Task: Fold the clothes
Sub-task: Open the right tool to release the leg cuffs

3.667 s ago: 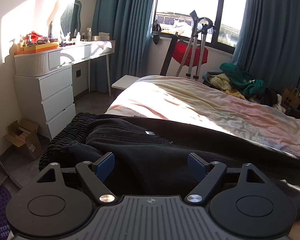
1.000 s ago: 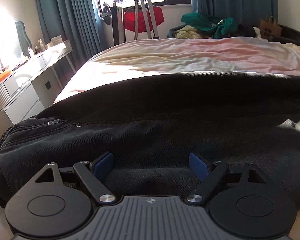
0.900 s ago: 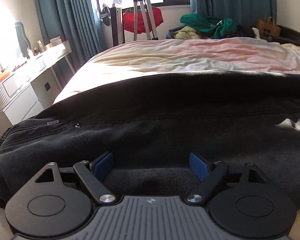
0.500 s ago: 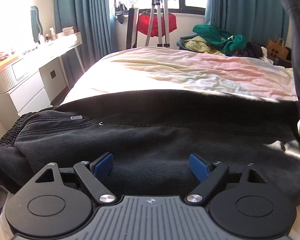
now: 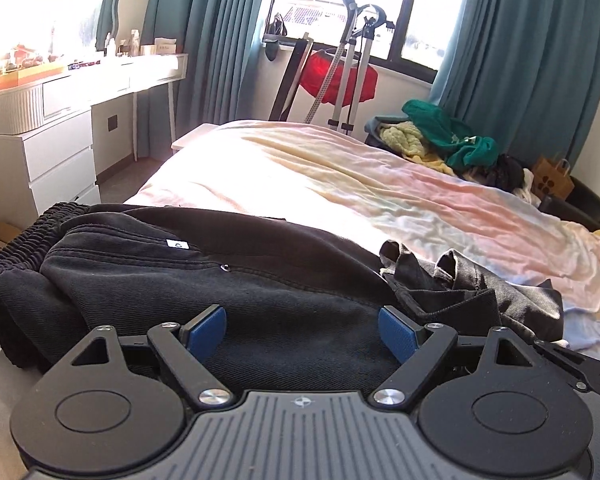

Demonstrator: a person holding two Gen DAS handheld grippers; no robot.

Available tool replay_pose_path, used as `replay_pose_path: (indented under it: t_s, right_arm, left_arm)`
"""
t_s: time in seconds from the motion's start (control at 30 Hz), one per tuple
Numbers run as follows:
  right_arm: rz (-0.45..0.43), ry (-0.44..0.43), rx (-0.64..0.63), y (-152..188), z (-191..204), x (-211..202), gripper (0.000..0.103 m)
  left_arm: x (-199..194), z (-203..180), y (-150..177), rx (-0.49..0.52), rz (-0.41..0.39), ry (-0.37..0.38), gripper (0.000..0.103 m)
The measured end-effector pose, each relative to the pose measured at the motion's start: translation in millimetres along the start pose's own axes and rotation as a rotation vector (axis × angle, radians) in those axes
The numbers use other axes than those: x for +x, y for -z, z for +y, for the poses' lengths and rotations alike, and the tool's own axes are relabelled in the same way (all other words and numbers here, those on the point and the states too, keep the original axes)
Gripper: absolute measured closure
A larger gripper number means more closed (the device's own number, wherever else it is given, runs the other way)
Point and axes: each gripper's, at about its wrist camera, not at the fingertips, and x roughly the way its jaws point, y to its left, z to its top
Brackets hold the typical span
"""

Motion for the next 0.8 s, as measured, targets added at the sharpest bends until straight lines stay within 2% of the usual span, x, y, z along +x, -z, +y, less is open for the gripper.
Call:
replay_pose_path:
  t_s: [0.13,0.2,0.33,0.4,0.53,0.57,0.63,0.73,0.8]
  right_arm:
    - [0.063,-0.053,0.016,15,11,13,0.088]
    - [0.065,-0.055,-0.03,35,20,19,0.088]
    - [0.028,-0.076,0.045,40,14,12,0.084]
    - [0.052,-0.12,0.055,34,8,3,0.075]
    - [0.099,-0.208,0.076,21,-4,-16,0.034]
    - [0.109,-0.226,0.084,19,-9,-25,0.03]
    - [0.124,-0.26,0.1,14,-20,-44,0.03]
    - [0.084,-0.234,0.125,8,-48,-72,0.03]
    - [0.038,-0.156,0.157,7,-73,-83,0.03]
  left_arm:
    - [-2,7,-3,-0.042,-0.027,0.011,0.018]
    - [-1,10,-3,-0.058,-0.027,0.017,0.018]
    - [1,12,-2,-0.065,-0.033,0.029,0.018]
    - [0,11,-2,-0.062,-0.047,0.046,0.018]
    - [-1,8,0,-0.059,-0.064,0.096,0.018]
    - [-1,6,2,-0.049,-0.064,0.105,0.018]
    - [1,1,5,-0.024,-0.064,0.113,0.018]
    - [8,-10,12,0.034,-0.047,0.103,0.018]
    - [14,-18,18,0.08,-0.03,0.091,0.018]
